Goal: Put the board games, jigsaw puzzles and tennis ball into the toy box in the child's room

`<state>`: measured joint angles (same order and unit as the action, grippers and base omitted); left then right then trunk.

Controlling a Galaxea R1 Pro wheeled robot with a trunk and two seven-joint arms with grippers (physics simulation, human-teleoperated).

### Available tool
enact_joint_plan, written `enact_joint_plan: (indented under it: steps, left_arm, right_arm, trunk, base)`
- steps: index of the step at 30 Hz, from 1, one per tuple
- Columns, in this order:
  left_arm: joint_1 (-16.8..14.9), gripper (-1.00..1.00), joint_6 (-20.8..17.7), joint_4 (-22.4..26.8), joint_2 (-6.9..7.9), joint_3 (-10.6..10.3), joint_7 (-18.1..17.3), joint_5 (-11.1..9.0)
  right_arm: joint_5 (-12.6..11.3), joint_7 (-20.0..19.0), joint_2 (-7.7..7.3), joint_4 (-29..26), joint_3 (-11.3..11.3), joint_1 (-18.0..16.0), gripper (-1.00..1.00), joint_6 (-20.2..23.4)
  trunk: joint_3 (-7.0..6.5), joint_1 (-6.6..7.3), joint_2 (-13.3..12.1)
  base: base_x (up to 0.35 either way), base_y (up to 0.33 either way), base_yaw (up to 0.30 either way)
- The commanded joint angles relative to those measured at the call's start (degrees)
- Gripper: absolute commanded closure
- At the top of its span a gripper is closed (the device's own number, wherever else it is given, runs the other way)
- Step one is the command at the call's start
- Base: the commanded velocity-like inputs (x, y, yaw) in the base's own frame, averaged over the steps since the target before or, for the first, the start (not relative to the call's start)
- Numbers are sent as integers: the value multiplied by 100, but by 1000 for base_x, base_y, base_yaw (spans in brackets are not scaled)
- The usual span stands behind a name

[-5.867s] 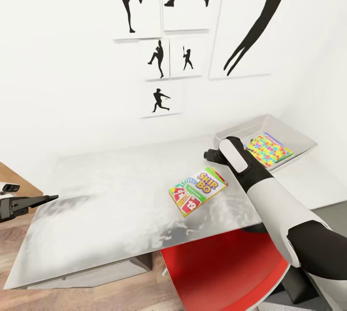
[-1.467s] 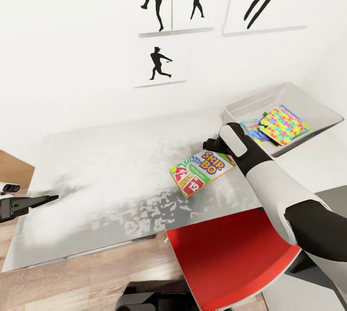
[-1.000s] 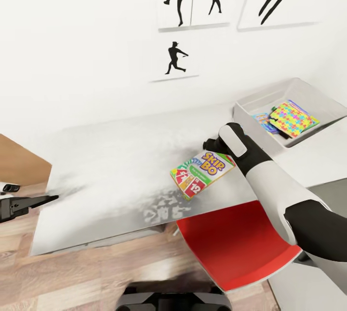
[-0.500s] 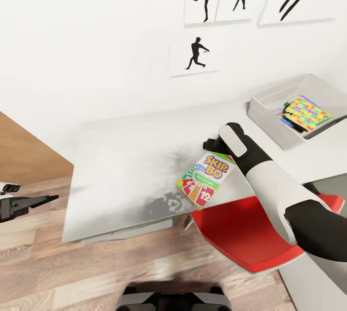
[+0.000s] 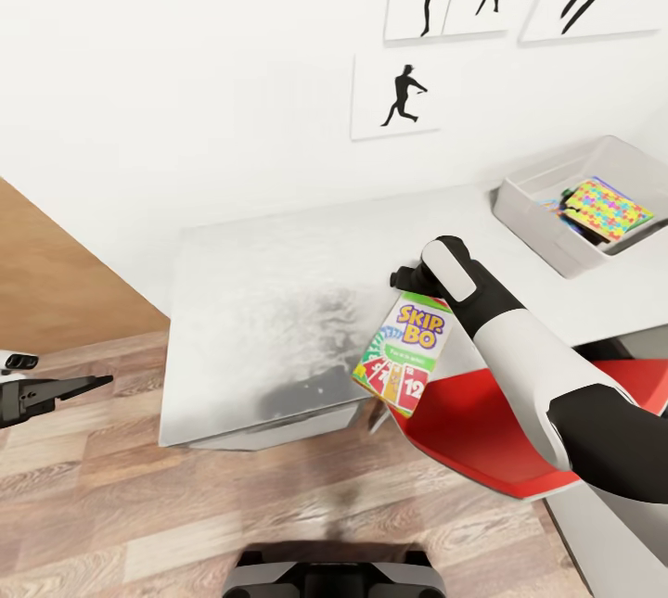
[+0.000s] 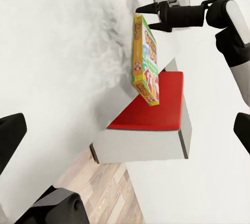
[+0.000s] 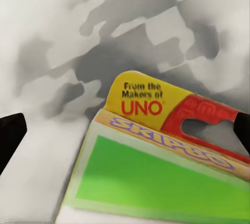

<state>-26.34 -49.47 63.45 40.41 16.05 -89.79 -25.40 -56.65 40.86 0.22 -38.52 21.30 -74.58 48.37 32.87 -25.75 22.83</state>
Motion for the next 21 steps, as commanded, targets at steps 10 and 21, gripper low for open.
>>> enact_joint_plan:
  steps: [10, 21]
  left_arm:
    - [-3, -100, -58, 0, 2, -10, -21, 0]
    - [-3, -100, -55, 0, 2, -8, -21, 0]
  right_arm:
    - [-101, 58, -4, -6, 21, -4, -100, -10]
    - [-89, 62, -4, -9, 14, -4, -100, -28]
  trunk:
    - [9, -3, 9]
    - [9, -3, 9]
  base:
    - [-6, 10, 0]
    - [0, 0, 0]
